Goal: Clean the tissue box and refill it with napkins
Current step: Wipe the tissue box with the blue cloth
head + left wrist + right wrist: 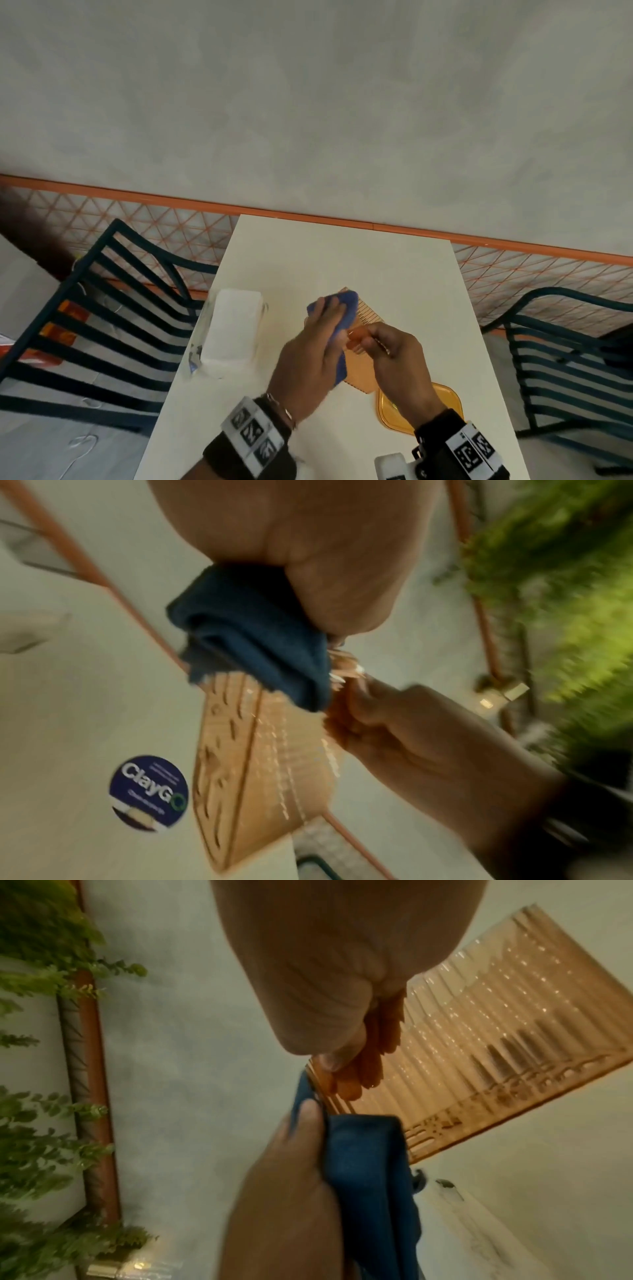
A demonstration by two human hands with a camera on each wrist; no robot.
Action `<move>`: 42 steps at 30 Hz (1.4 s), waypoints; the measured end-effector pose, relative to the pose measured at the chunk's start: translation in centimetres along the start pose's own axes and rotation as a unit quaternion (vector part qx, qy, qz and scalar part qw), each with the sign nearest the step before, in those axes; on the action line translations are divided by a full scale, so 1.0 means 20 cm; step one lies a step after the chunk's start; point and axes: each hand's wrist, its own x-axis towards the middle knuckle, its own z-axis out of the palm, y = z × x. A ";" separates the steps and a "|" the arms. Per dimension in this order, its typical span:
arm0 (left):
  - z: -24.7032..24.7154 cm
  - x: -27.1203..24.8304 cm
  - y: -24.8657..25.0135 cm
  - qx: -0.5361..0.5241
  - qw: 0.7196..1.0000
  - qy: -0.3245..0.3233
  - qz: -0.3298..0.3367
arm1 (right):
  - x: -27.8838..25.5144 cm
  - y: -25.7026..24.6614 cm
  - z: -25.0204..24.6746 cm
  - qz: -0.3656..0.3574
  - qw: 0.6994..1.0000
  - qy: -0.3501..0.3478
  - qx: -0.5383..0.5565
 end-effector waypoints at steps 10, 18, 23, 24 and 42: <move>0.00 -0.08 -0.05 -0.019 1.000 -0.008 -0.017 | -0.01 0.01 -0.05 -0.011 1.000 -0.007 0.005; -0.02 0.06 -0.14 0.003 0.995 0.024 -0.092 | 0.02 0.01 -0.04 -0.006 0.999 -0.001 0.048; 0.02 -0.08 -0.04 -0.044 0.999 -0.001 0.014 | 0.02 0.01 0.03 -0.006 0.999 -0.038 0.039; 0.02 -0.03 -0.06 -0.039 0.999 0.008 -0.001 | 0.02 0.01 0.04 0.001 0.998 -0.037 0.051; -0.11 -0.18 -0.27 -0.468 0.760 -0.079 -0.444 | 0.09 -0.07 -0.07 0.024 0.940 -0.054 0.336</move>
